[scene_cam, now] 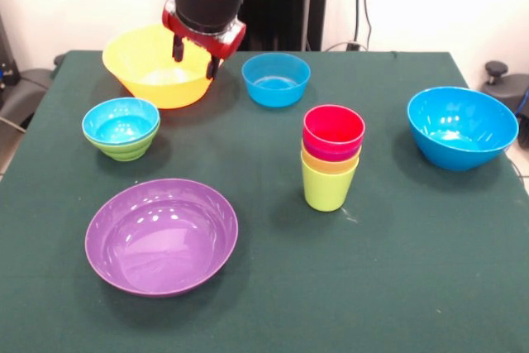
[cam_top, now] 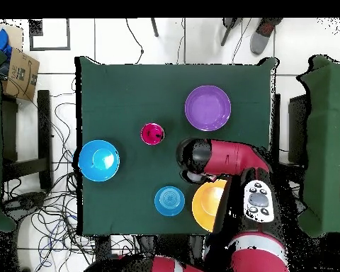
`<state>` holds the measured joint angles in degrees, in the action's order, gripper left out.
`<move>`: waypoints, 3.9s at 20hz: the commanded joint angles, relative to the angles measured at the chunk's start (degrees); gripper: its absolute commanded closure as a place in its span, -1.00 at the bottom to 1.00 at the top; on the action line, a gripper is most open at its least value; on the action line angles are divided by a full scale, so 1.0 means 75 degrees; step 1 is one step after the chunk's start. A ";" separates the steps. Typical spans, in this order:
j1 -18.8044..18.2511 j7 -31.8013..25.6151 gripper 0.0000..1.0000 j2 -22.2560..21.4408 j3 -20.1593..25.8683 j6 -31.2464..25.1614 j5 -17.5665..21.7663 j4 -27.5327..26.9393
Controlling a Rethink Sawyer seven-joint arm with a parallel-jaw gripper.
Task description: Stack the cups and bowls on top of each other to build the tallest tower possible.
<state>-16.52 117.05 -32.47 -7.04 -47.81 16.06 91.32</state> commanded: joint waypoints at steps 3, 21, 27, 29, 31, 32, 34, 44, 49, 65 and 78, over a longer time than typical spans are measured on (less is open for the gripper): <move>-0.0009 -0.0166 -1.00 -0.0172 0.0734 -0.0619 -0.0188 0.0533; -0.0338 0.0424 -1.00 0.0590 0.0976 0.1295 -0.0307 0.0743; -0.0389 0.0668 -1.00 0.0693 0.0987 0.1904 -0.0445 0.0909; -0.0380 0.0691 -1.00 0.0726 0.0967 0.2000 -0.0467 0.0919; -0.0331 0.0677 -1.00 0.0732 0.0910 0.1977 -0.0468 0.0890; -0.0307 0.0655 -1.00 0.0722 0.0880 0.1950 -0.0464 0.0881; -0.0285 0.0620 -1.00 0.0722 0.0854 0.1930 -0.0481 0.0870; -0.0467 0.0197 -1.00 0.0980 0.0939 0.1860 -0.0300 0.0673; -0.0509 0.0169 -1.00 0.1023 0.0951 0.1961 -0.0250 0.0646; -0.0797 -0.0120 -1.00 0.1376 0.1012 0.2671 0.0128 0.0378; -0.0790 -0.0321 -1.00 0.0968 0.0790 0.1653 0.0049 0.0695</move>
<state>-21.94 117.05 -27.66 -5.72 -32.01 14.09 95.70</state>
